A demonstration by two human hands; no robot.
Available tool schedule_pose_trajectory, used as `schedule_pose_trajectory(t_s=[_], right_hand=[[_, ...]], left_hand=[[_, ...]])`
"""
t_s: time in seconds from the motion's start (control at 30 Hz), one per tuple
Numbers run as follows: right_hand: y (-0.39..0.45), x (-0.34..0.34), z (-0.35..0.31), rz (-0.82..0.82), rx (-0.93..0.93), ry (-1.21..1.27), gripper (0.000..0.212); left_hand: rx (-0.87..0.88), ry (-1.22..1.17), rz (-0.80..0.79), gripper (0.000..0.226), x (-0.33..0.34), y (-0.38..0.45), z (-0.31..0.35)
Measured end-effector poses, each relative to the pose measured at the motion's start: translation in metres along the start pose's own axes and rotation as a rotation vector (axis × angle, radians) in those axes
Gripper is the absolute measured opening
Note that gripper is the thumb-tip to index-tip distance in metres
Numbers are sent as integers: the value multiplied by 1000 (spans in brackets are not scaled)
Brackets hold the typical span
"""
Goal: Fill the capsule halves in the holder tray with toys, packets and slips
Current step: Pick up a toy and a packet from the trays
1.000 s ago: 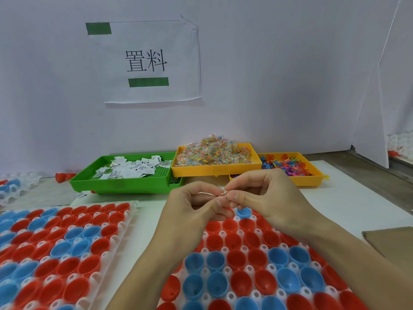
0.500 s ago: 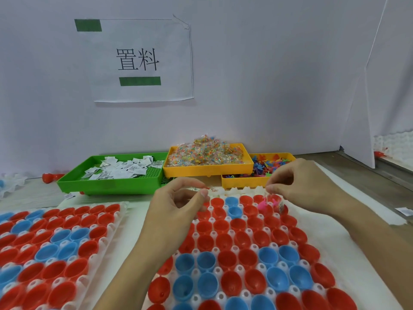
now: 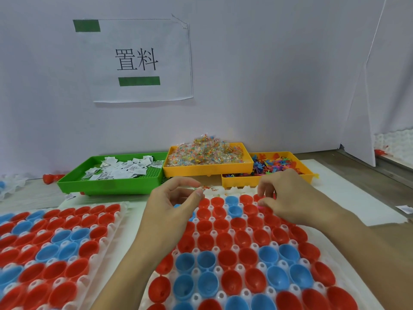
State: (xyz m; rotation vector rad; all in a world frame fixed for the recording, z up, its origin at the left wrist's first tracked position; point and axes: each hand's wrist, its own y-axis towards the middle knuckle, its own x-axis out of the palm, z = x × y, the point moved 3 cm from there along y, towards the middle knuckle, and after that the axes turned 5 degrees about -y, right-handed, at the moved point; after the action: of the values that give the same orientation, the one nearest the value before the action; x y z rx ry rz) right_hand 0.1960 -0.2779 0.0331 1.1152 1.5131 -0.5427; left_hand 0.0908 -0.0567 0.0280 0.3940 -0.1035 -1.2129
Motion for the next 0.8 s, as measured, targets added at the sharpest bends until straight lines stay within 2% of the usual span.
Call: schedule_pose_trajectory(t_s=[0.33,0.43,0.53,0.63,0.8], right_hand=[[-1,-1,-1,11,-29,-73,25],[0,-8,4,35,-71,-58,14],[4,-21,-2,133,-129,35,12],[24,-23,-36,105,-227,97,13],[91,3,-131,-54,-424,127,16]], left_hand=[[-11,14,25,12,-2,1,1],[-21,13,44,9,-5,2,0],[-39,26,101,11,-11,5,-4],[-77,45,233,17,-22,9,-13],[-165,60,430,18,-42,13,-22]])
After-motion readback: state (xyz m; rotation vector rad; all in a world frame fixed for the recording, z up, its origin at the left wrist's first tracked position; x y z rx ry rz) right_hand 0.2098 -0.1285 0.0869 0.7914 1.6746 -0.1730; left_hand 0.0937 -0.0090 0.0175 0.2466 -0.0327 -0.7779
